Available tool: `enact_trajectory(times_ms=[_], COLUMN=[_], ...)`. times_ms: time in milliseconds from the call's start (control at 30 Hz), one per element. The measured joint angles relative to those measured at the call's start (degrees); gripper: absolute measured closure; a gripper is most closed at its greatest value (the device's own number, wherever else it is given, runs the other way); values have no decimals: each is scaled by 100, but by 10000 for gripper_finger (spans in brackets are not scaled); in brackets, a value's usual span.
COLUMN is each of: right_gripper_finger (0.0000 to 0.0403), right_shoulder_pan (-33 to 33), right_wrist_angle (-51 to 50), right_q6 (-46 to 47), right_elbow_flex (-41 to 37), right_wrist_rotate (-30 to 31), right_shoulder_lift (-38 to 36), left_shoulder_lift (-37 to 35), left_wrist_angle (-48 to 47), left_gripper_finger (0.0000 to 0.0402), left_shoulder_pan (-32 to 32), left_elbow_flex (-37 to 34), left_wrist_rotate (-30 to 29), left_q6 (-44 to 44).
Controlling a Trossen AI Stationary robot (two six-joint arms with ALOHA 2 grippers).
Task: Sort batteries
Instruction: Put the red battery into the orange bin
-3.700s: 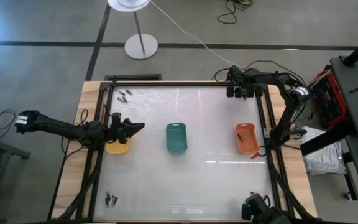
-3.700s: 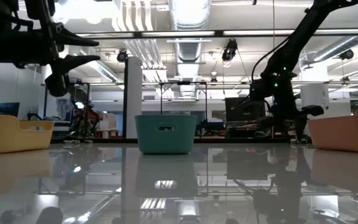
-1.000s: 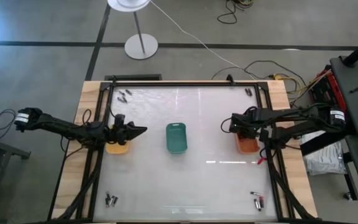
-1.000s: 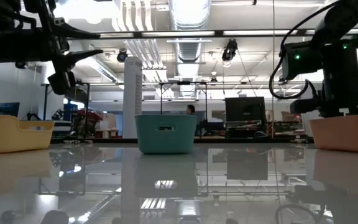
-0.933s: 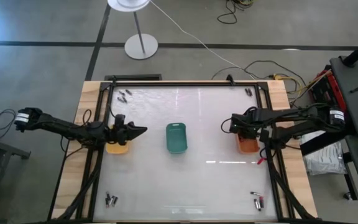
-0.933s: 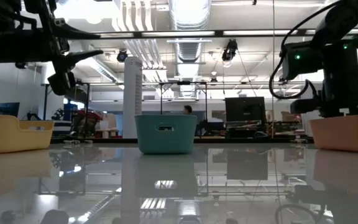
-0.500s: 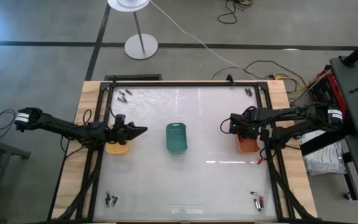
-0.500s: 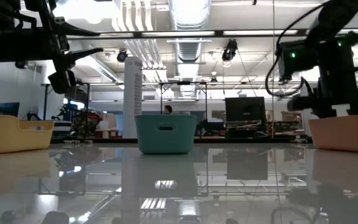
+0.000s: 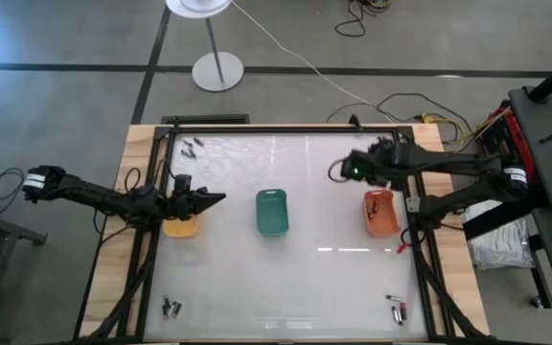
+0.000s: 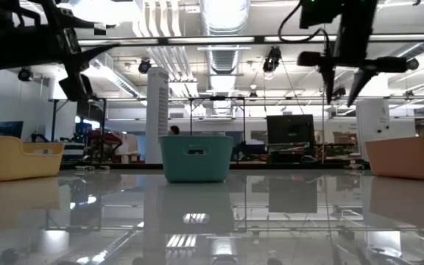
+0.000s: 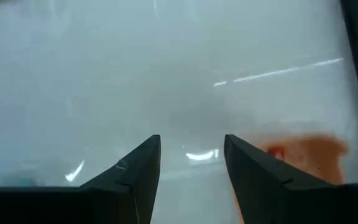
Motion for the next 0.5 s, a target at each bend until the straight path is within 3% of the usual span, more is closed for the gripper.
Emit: enact_trajectory(times_ms=[167, 333, 500], right_gripper_finger=[247, 268, 287], right_shoulder_pan=[-1194, -2158, -3299], right_wrist_angle=[81, 329, -60], right_q6=[-1145, -2800, -4603], right_elbow_flex=[446, 1249, 2041], right_wrist_rotate=[-135, -335, -1319], right_shoulder_lift=[547, 1589, 2877], left_shoulder_lift=[-4, 0, 2], left_wrist_angle=[338, 587, 614], left_gripper_finger=[301, 301, 301], left_shoulder_pan=[-2, 4, 80], left_elbow_flex=[0, 0, 0], left_wrist_rotate=[308, 447, -211], left_q6=[17, 114, 418])
